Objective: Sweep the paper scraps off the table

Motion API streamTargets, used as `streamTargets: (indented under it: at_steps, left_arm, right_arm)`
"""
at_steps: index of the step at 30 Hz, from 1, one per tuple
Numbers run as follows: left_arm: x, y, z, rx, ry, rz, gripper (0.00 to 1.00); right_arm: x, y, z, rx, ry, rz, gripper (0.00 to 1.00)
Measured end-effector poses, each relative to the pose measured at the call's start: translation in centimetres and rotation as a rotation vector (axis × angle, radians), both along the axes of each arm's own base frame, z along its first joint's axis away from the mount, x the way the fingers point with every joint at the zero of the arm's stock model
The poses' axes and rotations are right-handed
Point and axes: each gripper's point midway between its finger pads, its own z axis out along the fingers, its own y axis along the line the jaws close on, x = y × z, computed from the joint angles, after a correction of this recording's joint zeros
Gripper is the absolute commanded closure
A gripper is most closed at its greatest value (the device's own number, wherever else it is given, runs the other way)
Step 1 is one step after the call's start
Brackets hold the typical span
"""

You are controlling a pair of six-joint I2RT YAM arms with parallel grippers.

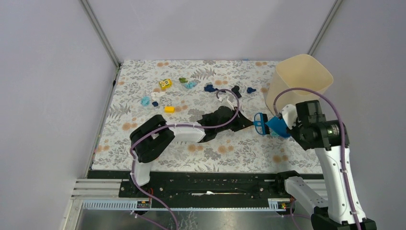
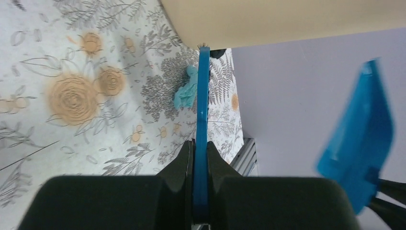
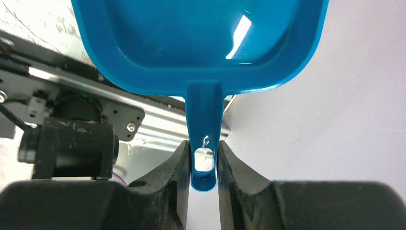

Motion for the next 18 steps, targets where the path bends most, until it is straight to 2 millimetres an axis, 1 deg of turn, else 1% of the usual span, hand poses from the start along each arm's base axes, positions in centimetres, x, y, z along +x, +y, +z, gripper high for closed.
streamTargets:
  at_steps: [3,5,7,9,12,14,17,18]
  left_arm:
    - [0.3,1.2,0.0,0.009,0.001,0.015,1.00]
    - [0.6,1.2,0.4,-0.006,-0.007,0.009,1.00]
    - [0.3,0.6,0.9,-0.039,-0.017,-0.013,1.00]
    - [-0.6,-1.2,1.5,-0.079,-0.028,-0.053,1.00]
    - [-3.0,-5.4,2.2,-0.145,-0.029,-0.136,1.00]
    - [-4.4,-7.9,2.4,-0.187,-0.021,-0.176,1.00]
    - [-6.0,-11.0,2.0,-0.242,0.006,-0.213,1.00]
    - [-6.2,-11.7,1.7,-0.252,0.016,-0.214,1.00]
  right_arm:
    - [1.0,0.9,2.5,0.061,-0.098,-0.004,1.00]
    - [1.7,1.6,3.8,0.107,-0.151,-0.012,1.00]
    - [2.7,2.5,4.8,0.163,-0.201,-0.022,1.00]
    - [3.9,3.2,5.6,0.207,-0.244,-0.035,1.00]
    - [5.9,4.3,7.0,0.270,-0.313,-0.044,1.00]
    - [7.2,5.0,7.8,0.305,-0.350,-0.041,1.00]
    - [8.3,5.9,8.2,0.354,-0.371,-0.030,1.00]
    - [8.4,6.1,8.2,0.364,-0.374,-0.025,1.00]
